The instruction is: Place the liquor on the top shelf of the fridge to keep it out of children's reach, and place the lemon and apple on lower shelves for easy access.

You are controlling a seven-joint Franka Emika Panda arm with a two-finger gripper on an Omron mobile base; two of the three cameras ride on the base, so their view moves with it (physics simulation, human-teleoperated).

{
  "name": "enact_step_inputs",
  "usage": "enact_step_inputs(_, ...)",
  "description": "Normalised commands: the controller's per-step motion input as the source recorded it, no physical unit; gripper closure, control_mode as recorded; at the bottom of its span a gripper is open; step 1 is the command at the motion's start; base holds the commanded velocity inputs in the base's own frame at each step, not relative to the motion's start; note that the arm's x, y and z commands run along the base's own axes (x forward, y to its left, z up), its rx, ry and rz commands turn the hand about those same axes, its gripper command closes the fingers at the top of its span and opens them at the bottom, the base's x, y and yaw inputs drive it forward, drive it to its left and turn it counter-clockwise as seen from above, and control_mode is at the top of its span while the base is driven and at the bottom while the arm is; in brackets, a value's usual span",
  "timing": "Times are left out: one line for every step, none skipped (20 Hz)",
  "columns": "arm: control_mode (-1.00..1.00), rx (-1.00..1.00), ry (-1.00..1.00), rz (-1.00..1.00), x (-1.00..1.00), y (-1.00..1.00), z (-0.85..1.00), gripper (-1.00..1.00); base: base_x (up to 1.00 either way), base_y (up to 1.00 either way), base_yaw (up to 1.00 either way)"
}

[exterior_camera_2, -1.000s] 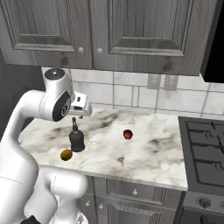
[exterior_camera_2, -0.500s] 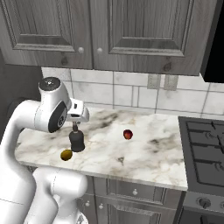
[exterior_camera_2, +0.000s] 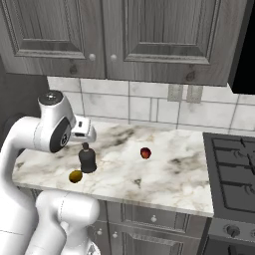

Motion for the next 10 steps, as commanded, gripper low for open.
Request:
enact_step_inputs(-1.00, 0.00, 0.05, 0.00, -0.06, 0.16, -0.27, -1.00, 0.00, 0.00, 0.00)
enact_step_inputs(-1.00, 0.00, 0.05, 0.00, -0.06, 0.14, -0.31, -1.00, 0.00, 0.00, 0.00)
enact_step_inputs(-1.00, 0.01, 0.05, 0.00, -0.04, 0.15, -0.37, -1.00, 0.00, 0.00, 0.00)
enact_step_inputs(-1.00, 0.01, 0.05, 0.00, -0.04, 0.17, -0.39, -1.00, 0.00, 0.00, 0.00)
enact_step_inputs(-1.00, 0.02, 0.04, 0.00, -0.03, 0.19, -0.41, -1.00, 0.00, 0.00, 0.00)
enact_step_inputs(-1.00, 0.02, 0.05, -0.01, 0.00, 0.19, -0.46, -1.00, 0.00, 0.00, 0.00)
enact_step_inputs(-1.00, 0.02, 0.05, -0.02, 0.00, 0.19, -0.49, -1.00, 0.00, 0.00, 0.00)
enact_step_inputs(-1.00, 0.02, 0.06, -0.04, 0.00, 0.16, -0.47, -1.00, 0.00, 0.00, 0.00)
enact_step_inputs(-1.00, 0.02, 0.07, -0.05, 0.00, 0.16, -0.50, -1.00, 0.00, 0.00, 0.00)
enact_step_inputs(-1.00, 0.00, 0.07, -0.06, 0.00, 0.16, -0.49, -1.00, 0.00, 0.00, 0.00)
